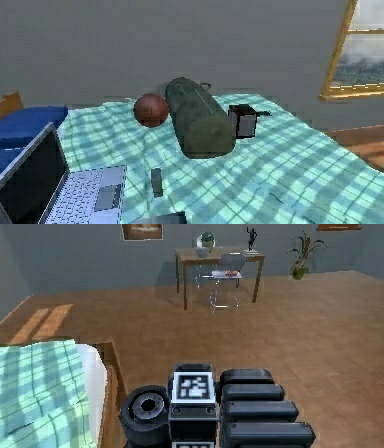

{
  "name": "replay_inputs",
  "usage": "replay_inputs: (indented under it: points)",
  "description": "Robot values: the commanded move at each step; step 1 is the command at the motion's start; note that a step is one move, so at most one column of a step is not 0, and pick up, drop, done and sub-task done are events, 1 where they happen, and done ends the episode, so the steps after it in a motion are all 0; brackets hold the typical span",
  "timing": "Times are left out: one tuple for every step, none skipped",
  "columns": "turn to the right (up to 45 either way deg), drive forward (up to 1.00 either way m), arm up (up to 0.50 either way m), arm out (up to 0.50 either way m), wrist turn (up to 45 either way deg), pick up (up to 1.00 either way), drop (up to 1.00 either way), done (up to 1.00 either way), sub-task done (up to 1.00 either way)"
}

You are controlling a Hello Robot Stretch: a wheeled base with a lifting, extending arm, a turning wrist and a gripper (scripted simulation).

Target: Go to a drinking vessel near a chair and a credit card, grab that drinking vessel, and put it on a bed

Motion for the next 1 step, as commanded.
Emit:
replay_inputs:
  points:
    - [-24.0,0.00,0.00,0.00,0.0,0.00,0.00,0.00,0.00]
